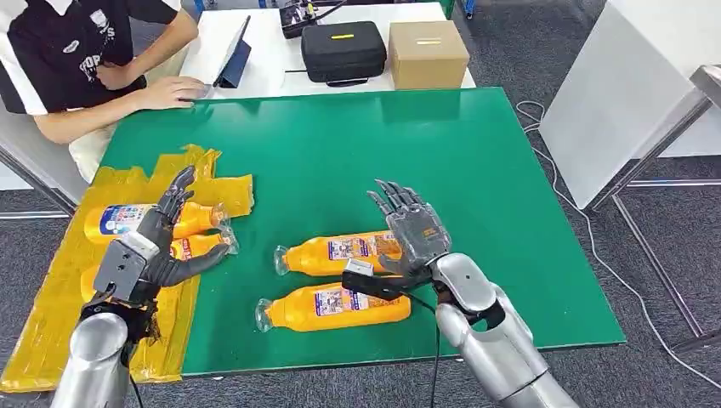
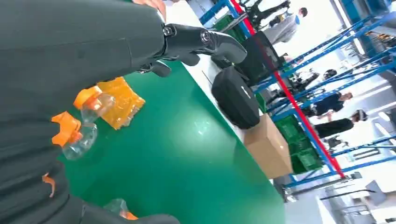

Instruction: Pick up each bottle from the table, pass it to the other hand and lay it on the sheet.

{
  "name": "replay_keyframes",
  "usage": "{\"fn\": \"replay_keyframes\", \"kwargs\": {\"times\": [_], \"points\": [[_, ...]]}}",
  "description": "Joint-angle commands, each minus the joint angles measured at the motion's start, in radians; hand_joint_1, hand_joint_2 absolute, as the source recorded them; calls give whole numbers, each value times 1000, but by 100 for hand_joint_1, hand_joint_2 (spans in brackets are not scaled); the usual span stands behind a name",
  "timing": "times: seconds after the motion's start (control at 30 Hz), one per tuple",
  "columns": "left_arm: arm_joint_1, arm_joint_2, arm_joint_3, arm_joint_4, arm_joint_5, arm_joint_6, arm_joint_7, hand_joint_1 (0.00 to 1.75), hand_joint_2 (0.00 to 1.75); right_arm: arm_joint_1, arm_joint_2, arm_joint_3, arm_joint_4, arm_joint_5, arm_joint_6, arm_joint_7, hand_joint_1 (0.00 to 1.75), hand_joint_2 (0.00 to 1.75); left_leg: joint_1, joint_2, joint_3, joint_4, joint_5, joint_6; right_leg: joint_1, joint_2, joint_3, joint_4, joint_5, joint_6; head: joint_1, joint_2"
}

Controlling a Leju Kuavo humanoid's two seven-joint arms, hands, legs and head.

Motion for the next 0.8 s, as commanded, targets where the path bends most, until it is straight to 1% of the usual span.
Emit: {"fn": "replay_keyframes", "kwargs": {"times": [0.03, 0.07, 0.17, 0.33, 0.37, 0.4, 0.43, 0.53, 0.57, 0.6, 0.63, 0.8], "points": [[38, -12, 1, -48, 82, -73, -12, 0, 175, -167, -1, 140, 230, -18, 27, 1, 0, 175, 1, 4, 3, 0, -1, -2, 1, 3, 3, -1, 0, 0, 0, 0], [38, -11, -4, -51, 82, -75, -10, 0, 175, -173, 1, 147, 243, -23, 30, 1, 0, 175, 0, 3, 1, 0, -1, -1, 0, 2, 1, -1, 0, 0, 0, 0], [31, -9, -9, -46, 87, -73, 5, 0, 175, -190, 4, 173, 277, -32, 41, 1, 0, 175, 1, 3, 4, 0, -2, -2, 1, 1, 4, -2, 0, 0, 0, 0], [29, -8, -10, -39, 88, -73, 5, 0, 175, -202, 14, 184, 301, -34, 43, 3, 0, 175, 1, 1, 3, 0, -1, -2, 1, 1, 3, -1, 0, 0, 0, 0], [31, -8, -11, -38, 88, -73, 6, 0, 175, -203, 16, 188, 310, -34, 41, 7, 0, 175, 1, 2, 4, -1, -1, -2, 1, 0, 4, -2, -1, 0, 0, 0], [30, -8, -13, -34, 90, -72, 7, 0, 175, -204, 20, 194, 322, -34, 38, 14, 0, 175, 0, 1, 2, -1, -1, -1, 0, 1, 2, -1, 0, 0, 0, 0], [30, -5, -15, -29, 91, -70, 8, 0, 175, -200, 22, 198, 328, -31, 35, 22, 0, 175, 2, 2, 5, -1, -2, -3, 1, 1, 6, -3, -1, 0, 0, 0], [25, 9, -26, -13, 99, -62, 7, 0, 175, -189, 19, 204, 336, -16, 34, 51, 0, 175, 1, 1, 3, -1, -1, -2, 1, 0, 3, -2, 0, 0, 0, 0], [25, 9, -26, -11, 99, -62, 7, 0, 175, -187, 16, 203, 338, -15, 35, 53, 0, 175, 1, 1, 5, -1, -2, -3, 1, -1, 6, -3, -1, 0, 0, 0], [24, 9, -27, -11, 99, -62, 7, 0, 175, -185, 15, 204, 339, -15, 35, 53, 0, 175, 1, 0, 3, -1, -1, -2, 1, -1, 3, -2, 0, 0, 0, 0], [22, 9, -31, -3, 101, -63, 7, 0, 175, -179, 12, 199, 344, -14, 39, 65, 0, 175, 2, 0, 5, -1, -2, -3, 1, -1, 6, -3, -1, 0, 0, 0], [22, 7, -34, -2, 100, -64, 7, 0, 175, -176, 9, 198, 346, -15, 39, 62, 0, 175, 0, 0, 3, -1, 0, -1, 0, -1, 3, -2, 0, 0, 0, 0]]}}
